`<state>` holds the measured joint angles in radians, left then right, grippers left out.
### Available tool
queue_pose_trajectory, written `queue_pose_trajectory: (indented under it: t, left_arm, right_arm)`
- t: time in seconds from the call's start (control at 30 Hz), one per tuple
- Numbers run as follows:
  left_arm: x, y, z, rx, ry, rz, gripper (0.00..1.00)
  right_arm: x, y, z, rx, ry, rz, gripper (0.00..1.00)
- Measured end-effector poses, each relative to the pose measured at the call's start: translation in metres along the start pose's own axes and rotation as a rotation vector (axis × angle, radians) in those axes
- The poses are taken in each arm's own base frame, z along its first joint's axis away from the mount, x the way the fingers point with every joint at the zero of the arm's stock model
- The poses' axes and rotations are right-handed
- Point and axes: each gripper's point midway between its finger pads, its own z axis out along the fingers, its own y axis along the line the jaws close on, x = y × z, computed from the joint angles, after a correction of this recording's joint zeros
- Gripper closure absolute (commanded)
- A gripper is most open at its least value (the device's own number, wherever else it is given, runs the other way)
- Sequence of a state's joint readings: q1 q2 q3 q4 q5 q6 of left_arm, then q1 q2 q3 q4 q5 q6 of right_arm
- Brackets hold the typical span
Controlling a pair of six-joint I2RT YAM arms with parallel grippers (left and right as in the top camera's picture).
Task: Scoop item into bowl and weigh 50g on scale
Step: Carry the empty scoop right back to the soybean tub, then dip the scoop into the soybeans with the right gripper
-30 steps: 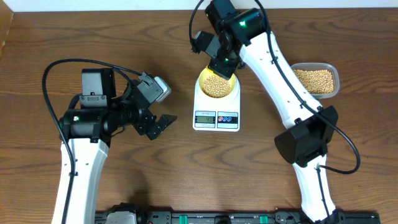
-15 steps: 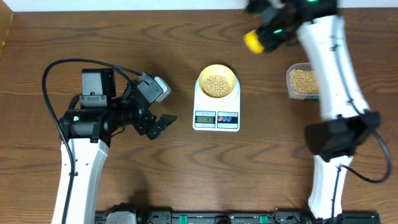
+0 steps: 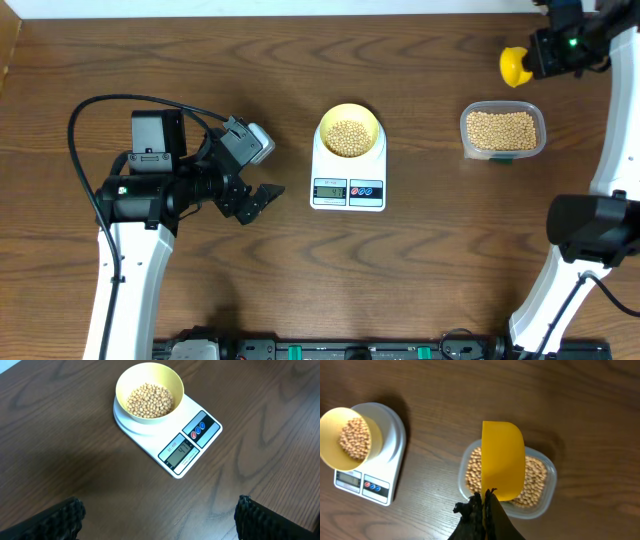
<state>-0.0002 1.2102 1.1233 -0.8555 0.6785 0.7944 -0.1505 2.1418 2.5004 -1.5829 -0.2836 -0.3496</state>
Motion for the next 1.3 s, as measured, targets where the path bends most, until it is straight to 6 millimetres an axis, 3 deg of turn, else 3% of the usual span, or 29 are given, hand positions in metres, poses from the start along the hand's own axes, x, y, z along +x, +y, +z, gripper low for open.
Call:
queue_pose_trajectory:
  t: [0.53,0.93,1.3]
  left_arm:
    - [0.0,0.0,0.0,0.0,0.0,0.0,0.02]
    - [0.0,0.0,0.0,0.0,0.0,0.0,0.02]
    - [0.0,0.0,0.0,0.0,0.0,0.0,0.02]
  right_arm:
    - [0.024,0.009,0.014,-0.102,0.086,0.014,0.99]
    - [0.061,0.008,0.062,-0.142,0.246,0.22,0.99]
    - [0.061,-0.01,0.091,-0.08,0.223,0.28,0.99]
